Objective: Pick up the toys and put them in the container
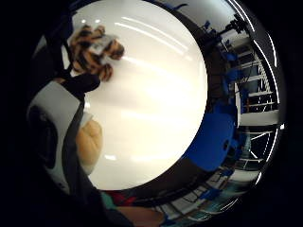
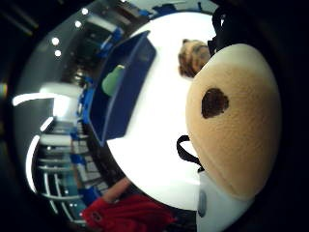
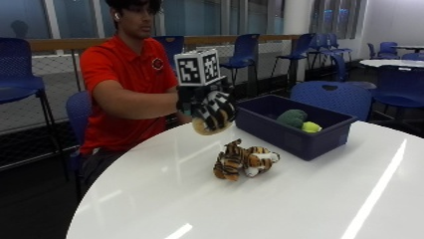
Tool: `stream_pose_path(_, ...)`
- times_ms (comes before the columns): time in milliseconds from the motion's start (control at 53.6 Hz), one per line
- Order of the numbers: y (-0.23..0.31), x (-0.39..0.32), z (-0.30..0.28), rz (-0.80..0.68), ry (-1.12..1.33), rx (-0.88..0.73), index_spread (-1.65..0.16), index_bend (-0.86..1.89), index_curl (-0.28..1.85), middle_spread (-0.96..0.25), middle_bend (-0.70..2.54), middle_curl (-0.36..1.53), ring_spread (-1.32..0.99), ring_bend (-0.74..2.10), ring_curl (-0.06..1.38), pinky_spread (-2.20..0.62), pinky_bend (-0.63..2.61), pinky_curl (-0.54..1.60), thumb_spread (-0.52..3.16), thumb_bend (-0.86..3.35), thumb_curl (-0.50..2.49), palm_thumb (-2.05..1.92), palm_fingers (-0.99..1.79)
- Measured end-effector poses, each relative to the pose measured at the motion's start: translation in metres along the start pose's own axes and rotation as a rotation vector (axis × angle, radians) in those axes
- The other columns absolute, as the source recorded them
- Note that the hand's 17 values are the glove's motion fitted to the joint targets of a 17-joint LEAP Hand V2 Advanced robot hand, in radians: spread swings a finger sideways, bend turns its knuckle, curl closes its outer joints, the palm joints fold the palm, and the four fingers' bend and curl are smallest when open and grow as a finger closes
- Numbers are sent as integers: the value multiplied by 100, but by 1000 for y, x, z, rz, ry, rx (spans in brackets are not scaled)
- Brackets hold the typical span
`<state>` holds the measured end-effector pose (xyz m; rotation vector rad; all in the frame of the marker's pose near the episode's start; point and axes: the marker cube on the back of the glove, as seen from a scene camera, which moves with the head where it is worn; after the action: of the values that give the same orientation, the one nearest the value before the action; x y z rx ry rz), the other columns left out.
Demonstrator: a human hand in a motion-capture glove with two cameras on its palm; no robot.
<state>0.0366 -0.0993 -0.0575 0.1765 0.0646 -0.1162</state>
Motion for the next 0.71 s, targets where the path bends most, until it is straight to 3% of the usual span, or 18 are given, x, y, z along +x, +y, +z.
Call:
stream_pose_path(299,-66,-76,-25,-94,-67,30,-45,19,55,-48,45,59,-53,88,45,-43,98,40,67,9,83,68,98)
stream_pose_path(709,-106,-180,-12,-184,-121,10,-48,18,69,-52,42,71,-54,90,51,-43,99,42,60,4,94,69,96)
